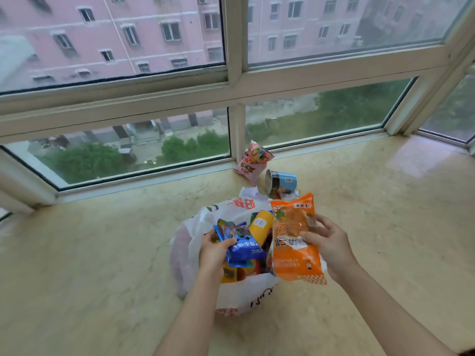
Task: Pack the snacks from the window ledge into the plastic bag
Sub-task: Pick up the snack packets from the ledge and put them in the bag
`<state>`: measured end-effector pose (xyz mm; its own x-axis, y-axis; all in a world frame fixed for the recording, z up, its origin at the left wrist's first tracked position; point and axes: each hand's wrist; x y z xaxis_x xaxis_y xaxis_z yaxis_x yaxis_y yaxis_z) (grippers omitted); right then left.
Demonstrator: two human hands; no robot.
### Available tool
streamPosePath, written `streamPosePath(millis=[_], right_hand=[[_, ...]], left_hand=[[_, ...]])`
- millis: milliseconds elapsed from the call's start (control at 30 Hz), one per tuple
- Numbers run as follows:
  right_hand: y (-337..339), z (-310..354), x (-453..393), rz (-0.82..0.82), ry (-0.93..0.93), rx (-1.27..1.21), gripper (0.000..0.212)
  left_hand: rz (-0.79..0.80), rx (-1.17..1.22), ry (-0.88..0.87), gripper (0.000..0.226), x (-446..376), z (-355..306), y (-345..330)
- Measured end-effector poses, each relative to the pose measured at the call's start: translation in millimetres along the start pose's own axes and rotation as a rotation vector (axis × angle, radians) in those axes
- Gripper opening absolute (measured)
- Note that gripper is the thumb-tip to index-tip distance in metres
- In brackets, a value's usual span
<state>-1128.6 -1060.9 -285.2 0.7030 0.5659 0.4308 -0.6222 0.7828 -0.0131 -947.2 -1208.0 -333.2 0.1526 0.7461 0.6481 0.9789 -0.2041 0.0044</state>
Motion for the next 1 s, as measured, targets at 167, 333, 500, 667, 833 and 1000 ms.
streamPosePath(millis=[167, 333, 500, 667, 833, 1000], right_hand=[[-33.5, -7.9, -0.1, 0.008, -0.149, -0.102, 0.050], [-53.2, -29.3, -13.1, -0.005, -0.351, -0.183, 0.048], [-76.4, -57.8, -27.9, 0.004, -0.549, -0.177, 0.047], [-103.8, -64.4, -28.0, 0.040, -0.627, -0.196, 0.043], [-141.3, -63.3, -32.3, -0.007, -0.586, -0.169, 0.048], [-157.3, -57.1, -31.1, 0.099, -0.231, 0.232, 0.041]], left_hand=[[0.044, -0.202, -0.024, 0.066, -23.0, 1.9, 12.7], [0.098, -0.451, -0.090, 0.132, -30.3, 1.1, 24.5], [0.070, -0.612, -0.162, 0.131, -22.6, -10.0, 37.2], [-0.056, -0.627, -0.396, 0.091, -15.9, -27.0, 47.9], [-0.025, -0.582, -0.592, 0.074, -1.7, -31.5, 49.0], [-0.008, -0.569, -0.679, 0.068, 2.2, -24.1, 48.5]])
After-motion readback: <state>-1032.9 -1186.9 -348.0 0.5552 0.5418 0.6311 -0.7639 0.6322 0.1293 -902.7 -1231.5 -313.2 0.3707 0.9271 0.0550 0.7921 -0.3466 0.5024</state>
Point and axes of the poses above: each hand's wrist, its own x-axis away from the middle knuckle, its own y-axis out of the back of the hand, z = x × y, and after that the axes turned 1 degree about -z, right-handed
